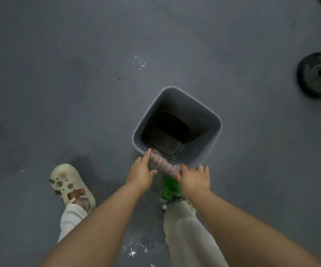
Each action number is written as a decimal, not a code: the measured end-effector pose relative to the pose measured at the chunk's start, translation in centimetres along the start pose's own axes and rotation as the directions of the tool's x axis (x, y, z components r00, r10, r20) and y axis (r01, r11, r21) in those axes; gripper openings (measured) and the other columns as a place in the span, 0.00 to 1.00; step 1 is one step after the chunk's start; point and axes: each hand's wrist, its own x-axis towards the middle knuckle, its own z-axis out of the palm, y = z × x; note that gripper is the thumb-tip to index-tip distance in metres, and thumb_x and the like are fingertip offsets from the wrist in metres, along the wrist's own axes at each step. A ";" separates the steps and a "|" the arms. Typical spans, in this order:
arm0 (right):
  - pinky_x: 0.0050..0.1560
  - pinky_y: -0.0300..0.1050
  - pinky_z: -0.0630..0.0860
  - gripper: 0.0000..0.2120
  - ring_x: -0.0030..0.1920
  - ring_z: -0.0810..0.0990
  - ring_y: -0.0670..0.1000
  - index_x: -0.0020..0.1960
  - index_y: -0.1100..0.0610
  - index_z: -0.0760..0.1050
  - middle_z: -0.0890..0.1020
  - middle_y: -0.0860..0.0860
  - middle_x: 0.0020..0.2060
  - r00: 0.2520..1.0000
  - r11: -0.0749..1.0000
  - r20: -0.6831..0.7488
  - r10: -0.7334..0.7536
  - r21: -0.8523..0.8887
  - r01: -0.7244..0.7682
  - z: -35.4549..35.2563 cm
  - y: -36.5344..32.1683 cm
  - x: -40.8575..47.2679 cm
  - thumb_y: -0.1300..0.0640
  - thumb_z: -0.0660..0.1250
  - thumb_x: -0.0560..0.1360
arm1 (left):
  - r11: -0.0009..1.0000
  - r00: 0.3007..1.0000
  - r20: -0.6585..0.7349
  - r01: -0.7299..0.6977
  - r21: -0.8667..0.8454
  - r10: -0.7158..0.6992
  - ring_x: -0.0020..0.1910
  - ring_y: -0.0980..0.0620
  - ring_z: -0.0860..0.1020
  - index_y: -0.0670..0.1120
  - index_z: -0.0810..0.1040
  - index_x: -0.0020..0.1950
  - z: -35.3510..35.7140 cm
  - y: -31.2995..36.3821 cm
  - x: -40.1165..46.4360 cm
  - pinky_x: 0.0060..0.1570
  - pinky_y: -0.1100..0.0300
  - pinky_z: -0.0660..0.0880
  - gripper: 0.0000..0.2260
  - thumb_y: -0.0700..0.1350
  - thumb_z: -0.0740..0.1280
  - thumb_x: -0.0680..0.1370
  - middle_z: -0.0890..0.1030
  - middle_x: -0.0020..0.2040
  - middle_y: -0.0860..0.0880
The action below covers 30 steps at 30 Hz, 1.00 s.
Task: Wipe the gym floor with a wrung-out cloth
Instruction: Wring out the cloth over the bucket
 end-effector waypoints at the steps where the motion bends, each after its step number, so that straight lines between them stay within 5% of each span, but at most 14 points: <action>1: 0.63 0.52 0.60 0.20 0.64 0.66 0.57 0.70 0.50 0.63 0.78 0.54 0.58 1.000 1.000 -0.024 -0.006 0.007 0.006 0.0 -0.1 0.1 0.45 0.49 0.81 | 0.998 1.000 -0.004 0.003 -0.060 -0.003 0.73 0.46 0.61 0.53 0.52 0.78 0.4 0.1 0.4 0.69 0.55 0.60 0.31 0.42 0.64 0.79 0.59 0.76 0.46; 4: 0.52 0.49 0.63 0.14 0.59 0.70 0.56 0.63 0.51 0.69 0.79 0.52 0.54 0.995 0.998 -0.082 -0.053 0.034 0.056 0.4 -0.2 0.8 0.47 0.56 0.80 | 0.986 0.999 -0.034 0.017 -0.165 -0.023 0.68 0.47 0.68 0.48 0.64 0.73 0.9 0.4 0.9 0.63 0.60 0.64 0.25 0.38 0.66 0.78 0.67 0.71 0.45; 6: 0.46 0.47 0.64 0.09 0.55 0.73 0.56 0.58 0.52 0.73 0.80 0.52 0.51 0.993 0.994 -0.106 -0.049 0.094 0.059 0.3 -0.3 0.8 0.54 0.59 0.79 | 0.977 0.990 -0.111 0.062 -0.205 -0.087 0.57 0.47 0.75 0.48 0.75 0.59 0.9 0.6 1.0 0.53 0.60 0.69 0.12 0.37 0.66 0.77 0.77 0.59 0.45; 8: 0.42 0.45 0.66 0.07 0.52 0.76 0.56 0.53 0.53 0.76 0.81 0.53 0.48 0.991 0.984 -0.134 -0.028 0.172 0.051 -0.2 -0.2 0.7 0.58 0.61 0.77 | 0.970 0.978 -0.167 0.090 -0.226 -0.129 0.49 0.47 0.77 0.48 0.76 0.47 0.0 1.0 0.7 0.45 0.61 0.69 0.06 0.37 0.67 0.77 0.79 0.48 0.46; 15: 0.41 0.43 0.67 0.07 0.49 0.75 0.52 0.52 0.55 0.77 0.79 0.50 0.46 0.971 0.913 -0.204 -0.128 0.357 0.196 -6.9 -2.8 -4.3 0.58 0.62 0.76 | 0.966 0.981 -0.173 0.036 -0.256 -0.082 0.44 0.50 0.77 0.48 0.75 0.43 -7.3 1.5 -4.0 0.42 0.64 0.68 0.06 0.38 0.70 0.75 0.78 0.41 0.48; 23: 0.44 0.43 0.70 0.05 0.43 0.77 0.53 0.46 0.60 0.80 0.80 0.54 0.41 0.916 0.806 -0.378 -0.133 0.497 0.322 -23.1 -15.6 -13.7 0.62 0.67 0.72 | 0.984 0.936 -0.332 -0.157 -0.083 0.122 0.54 0.44 0.80 0.43 0.82 0.54 -30.4 2.9 -12.8 0.54 0.57 0.71 0.13 0.33 0.68 0.71 0.83 0.52 0.43; 30: 0.40 0.39 0.63 0.05 0.46 0.78 0.54 0.46 0.61 0.81 0.81 0.57 0.42 0.843 0.773 -0.526 -0.112 0.486 0.406 -40.8 -28.8 -19.8 0.64 0.67 0.71 | 0.922 0.797 -0.484 -0.381 0.064 0.363 0.46 0.44 0.80 0.41 0.82 0.44 -53.2 3.2 -20.2 0.46 0.58 0.70 0.08 0.32 0.71 0.68 0.83 0.45 0.43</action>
